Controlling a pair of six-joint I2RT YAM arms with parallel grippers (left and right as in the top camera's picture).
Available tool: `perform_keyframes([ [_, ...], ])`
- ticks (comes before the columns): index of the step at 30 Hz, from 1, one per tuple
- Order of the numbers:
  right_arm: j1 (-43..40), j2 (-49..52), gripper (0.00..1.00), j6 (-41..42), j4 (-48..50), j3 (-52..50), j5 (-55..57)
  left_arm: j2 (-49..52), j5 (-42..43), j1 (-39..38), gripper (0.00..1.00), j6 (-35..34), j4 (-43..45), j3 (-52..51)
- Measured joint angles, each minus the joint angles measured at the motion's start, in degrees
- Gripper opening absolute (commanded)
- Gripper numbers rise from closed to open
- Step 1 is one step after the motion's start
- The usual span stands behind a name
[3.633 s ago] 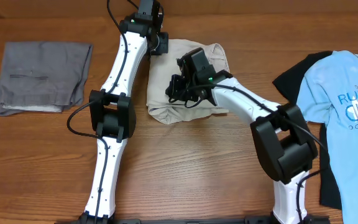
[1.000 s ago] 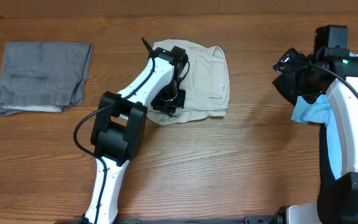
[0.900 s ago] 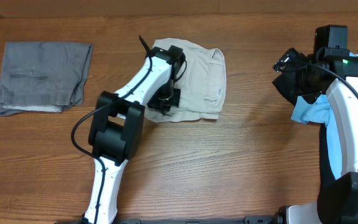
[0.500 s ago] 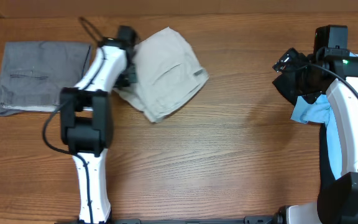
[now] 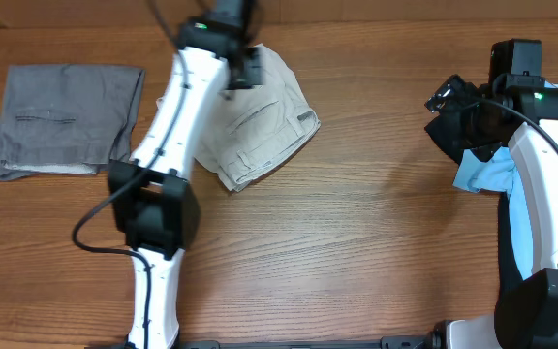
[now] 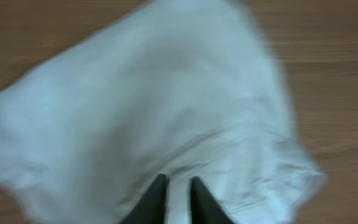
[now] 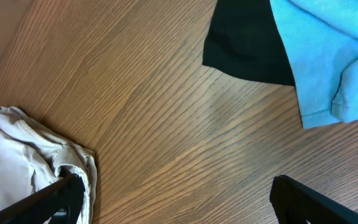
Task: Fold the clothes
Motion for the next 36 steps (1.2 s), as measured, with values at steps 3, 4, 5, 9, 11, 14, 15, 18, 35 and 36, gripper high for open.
perform_keyframes([
  [3, 0.0, 0.0, 1.00, 0.0, 0.0, 0.0, 0.0, 0.4, 0.3, -4.2, 0.04, -0.2, 4.8, -0.9],
  [4, 0.0, 0.0, 1.00, 0.0, 0.0, 0.0, 0.0, 0.8, 0.3, -5.5, 0.04, -0.4, 7.1, -1.2],
  [5, 0.0, 0.0, 1.00, 0.0, 0.0, 0.0, 0.0, 1.4, 0.3, -6.6, 0.04, -0.5, 9.7, -1.7],
  [9, 0.0, 0.0, 1.00, 0.0, 0.0, 0.0, 0.0, 5.2, 0.3, -9.9, 0.04, -1.0, 19.0, -2.9],
  [11, 0.0, 0.0, 1.00, 0.0, 0.0, 0.0, 0.0, 8.1, 0.3, -11.0, 0.04, -1.0, 21.6, -3.1],
  [14, 0.0, 0.0, 1.00, 0.0, 0.0, 0.0, 0.0, 12.1, 0.3, -11.8, 0.04, -1.0, 23.5, -3.7],
  [15, 0.0, 0.0, 1.00, 0.0, 0.0, 0.0, 0.0, 13.3, 0.3, -11.8, 0.04, -1.0, 23.8, -3.7],
  [18, 0.0, 0.0, 1.00, 0.0, 0.0, 0.0, 0.0, 16.4, 0.8, -11.8, 0.04, -1.0, 23.5, -3.9],
  [35, 0.0, 0.0, 1.00, 0.0, 0.0, 0.0, 0.0, 12.7, 1.4, -11.8, 0.05, 3.8, -13.6, -3.6],
  [36, 0.0, 0.0, 1.00, 0.0, 0.0, 0.0, 0.0, 12.0, 1.1, -11.8, 0.04, 4.0, -14.9, -3.8],
])
